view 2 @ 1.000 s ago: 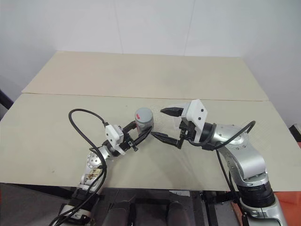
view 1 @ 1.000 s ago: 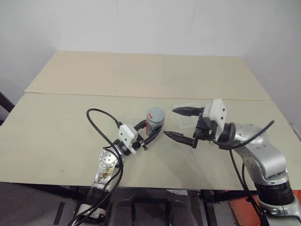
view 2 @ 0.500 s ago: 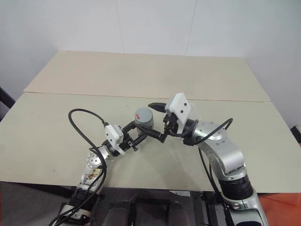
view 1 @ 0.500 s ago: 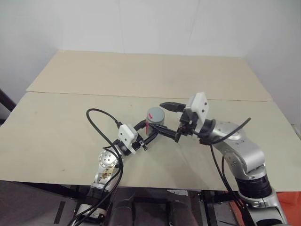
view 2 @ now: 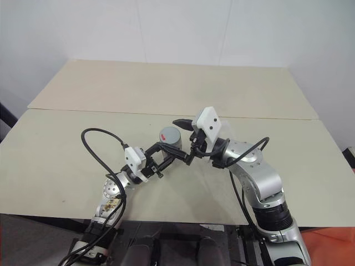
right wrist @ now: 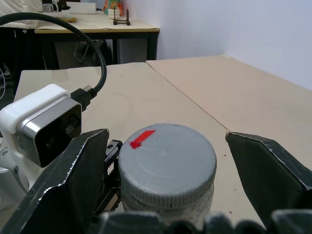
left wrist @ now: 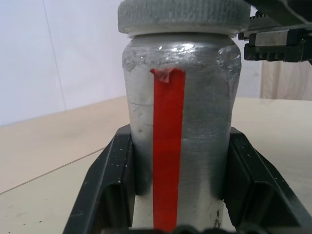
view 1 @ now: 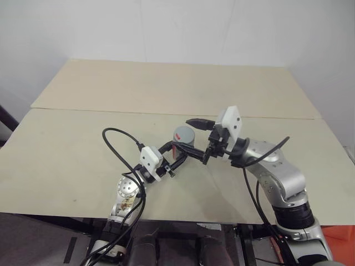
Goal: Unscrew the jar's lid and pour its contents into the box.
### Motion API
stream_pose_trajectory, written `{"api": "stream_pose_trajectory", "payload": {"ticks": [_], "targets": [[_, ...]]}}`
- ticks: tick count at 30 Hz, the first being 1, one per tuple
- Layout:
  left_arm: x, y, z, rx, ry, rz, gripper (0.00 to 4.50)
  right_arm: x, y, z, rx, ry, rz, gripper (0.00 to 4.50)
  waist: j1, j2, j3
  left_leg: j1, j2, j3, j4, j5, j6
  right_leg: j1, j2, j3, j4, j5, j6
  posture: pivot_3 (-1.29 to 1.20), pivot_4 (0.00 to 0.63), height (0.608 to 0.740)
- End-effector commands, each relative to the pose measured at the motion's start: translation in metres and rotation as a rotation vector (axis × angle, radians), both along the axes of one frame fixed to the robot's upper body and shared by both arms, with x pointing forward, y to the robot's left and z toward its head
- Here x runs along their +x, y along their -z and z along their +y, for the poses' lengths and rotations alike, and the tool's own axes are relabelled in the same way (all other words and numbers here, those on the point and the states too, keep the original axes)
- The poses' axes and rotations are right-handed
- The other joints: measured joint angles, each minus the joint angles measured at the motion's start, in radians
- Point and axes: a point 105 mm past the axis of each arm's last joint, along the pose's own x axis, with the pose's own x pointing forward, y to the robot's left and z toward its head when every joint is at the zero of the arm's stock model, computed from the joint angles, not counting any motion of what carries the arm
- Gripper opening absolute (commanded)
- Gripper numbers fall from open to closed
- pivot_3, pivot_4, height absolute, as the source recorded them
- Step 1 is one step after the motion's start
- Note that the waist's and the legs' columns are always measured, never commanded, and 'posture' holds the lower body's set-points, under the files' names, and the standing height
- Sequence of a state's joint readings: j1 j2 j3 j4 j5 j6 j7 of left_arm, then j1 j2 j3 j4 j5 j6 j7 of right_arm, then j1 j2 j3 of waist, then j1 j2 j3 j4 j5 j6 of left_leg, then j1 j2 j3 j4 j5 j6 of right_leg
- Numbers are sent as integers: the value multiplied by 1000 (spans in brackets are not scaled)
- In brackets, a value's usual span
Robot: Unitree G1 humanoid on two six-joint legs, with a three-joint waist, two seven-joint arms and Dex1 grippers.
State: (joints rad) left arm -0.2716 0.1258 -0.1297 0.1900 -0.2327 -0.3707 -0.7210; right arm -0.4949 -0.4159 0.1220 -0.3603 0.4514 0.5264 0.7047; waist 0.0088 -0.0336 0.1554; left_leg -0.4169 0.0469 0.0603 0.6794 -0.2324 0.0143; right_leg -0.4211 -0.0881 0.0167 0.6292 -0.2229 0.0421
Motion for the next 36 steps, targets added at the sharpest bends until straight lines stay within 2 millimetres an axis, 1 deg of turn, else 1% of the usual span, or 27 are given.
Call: {"api": "stream_pose_trajectory", "payload": {"ticks": [1,3,4,13,19,23,31,36], "targets": [[-3,-13,-3,-15,5,-65,1975,-1,-10,1,8,0,-42,3521,0,0,0,0,0,0,0,0,0,0,0,0,0,0,0,0,150,740],[-3,-13,-3,-14,5,-65,1975,-1,-9,1,8,4,-44,2880,0,0,0,0,0,0,0,0,0,0,0,0,0,0,0,0,150,740],[-3,-13,-3,-14,6,-65,1975,-1,-9,0,8,4,-46,2736,0,0,0,0,0,0,0,0,0,0,0,0,0,0,0,0,150,740],[-2,-12,-1,-6,7,-64,1975,-1,-11,0,6,-7,-55,2736,0,0,0,0,0,0,0,0,0,0,0,0,0,0,0,0,150,740],[-2,-12,-1,3,24,-65,1975,-7,-19,-2,0,-106,-45,2736,0,0,0,0,0,0,0,0,0,0,0,0,0,0,0,0,150,740],[-4,-11,-2,17,51,-66,1975,-15,-25,-4,-23,-199,-84,2736,0,0,0,0,0,0,0,0,0,0,0,0,0,0,0,0,150,740],[-10,-9,-7,23,96,-67,1975,-17,-29,-9,-54,-302,-87,2736,-2,0,0,0,0,0,0,0,0,0,0,0,0,0,0,0,150,740],[-12,-8,-9,29,121,-69,1975,-10,-26,-9,-54,-316,-43,2736,-2,0,0,0,0,0,0,0,0,0,0,0,0,0,0,0,150,740]]}}
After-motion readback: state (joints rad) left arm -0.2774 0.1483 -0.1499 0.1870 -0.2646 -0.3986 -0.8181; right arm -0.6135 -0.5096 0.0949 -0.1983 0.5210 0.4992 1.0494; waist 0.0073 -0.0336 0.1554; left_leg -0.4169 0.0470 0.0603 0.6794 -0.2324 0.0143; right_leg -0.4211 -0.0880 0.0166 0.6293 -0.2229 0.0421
